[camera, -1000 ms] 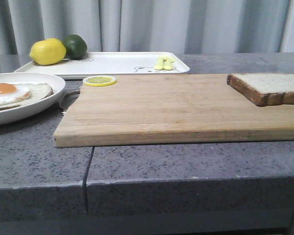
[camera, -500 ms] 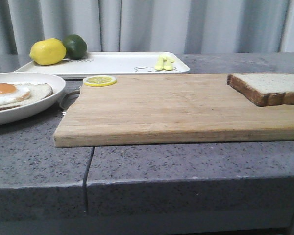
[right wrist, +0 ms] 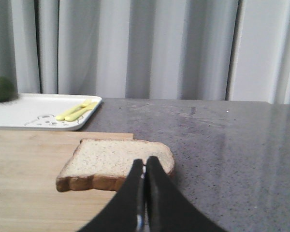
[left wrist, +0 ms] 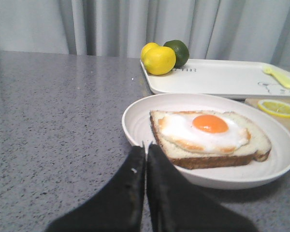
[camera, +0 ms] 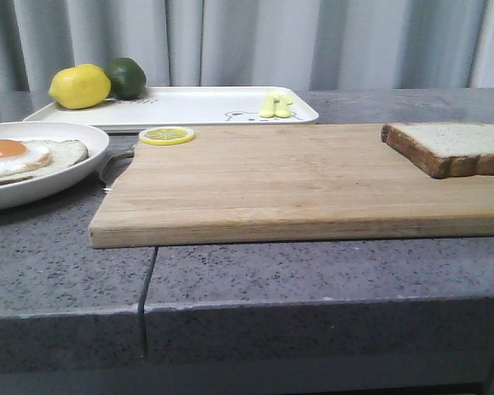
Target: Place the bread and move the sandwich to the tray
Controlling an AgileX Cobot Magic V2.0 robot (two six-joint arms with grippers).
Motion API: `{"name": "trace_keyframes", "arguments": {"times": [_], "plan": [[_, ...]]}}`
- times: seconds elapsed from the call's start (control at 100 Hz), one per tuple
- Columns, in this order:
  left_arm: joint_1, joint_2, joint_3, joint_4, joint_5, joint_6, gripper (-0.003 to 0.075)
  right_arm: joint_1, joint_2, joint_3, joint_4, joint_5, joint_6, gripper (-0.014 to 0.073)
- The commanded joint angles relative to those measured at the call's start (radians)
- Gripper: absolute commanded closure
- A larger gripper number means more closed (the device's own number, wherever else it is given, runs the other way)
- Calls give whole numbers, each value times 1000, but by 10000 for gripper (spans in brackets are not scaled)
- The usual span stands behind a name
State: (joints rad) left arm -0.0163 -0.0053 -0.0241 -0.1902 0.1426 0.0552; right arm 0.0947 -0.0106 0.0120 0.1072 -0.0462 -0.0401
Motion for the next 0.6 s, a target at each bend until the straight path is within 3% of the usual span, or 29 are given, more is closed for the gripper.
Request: {"name": "trace_keyframes", "arguments": {"times": [0.0,0.11,0.29,0.59], "plan": [[0,-29,-69,-78,-89,-4,740,-2,-19,-89,86,-22,4,664],[-5,-7,-137,-149,-62,-4,740,-2,8,-194,104,153,4,664],[-5,94,-320,-180,171,-4,740,-2,137,-366,104,415,4,664],[-5,357,-641,-193,418,-4,740,-2,390,-608,104,565,4,664]]}}
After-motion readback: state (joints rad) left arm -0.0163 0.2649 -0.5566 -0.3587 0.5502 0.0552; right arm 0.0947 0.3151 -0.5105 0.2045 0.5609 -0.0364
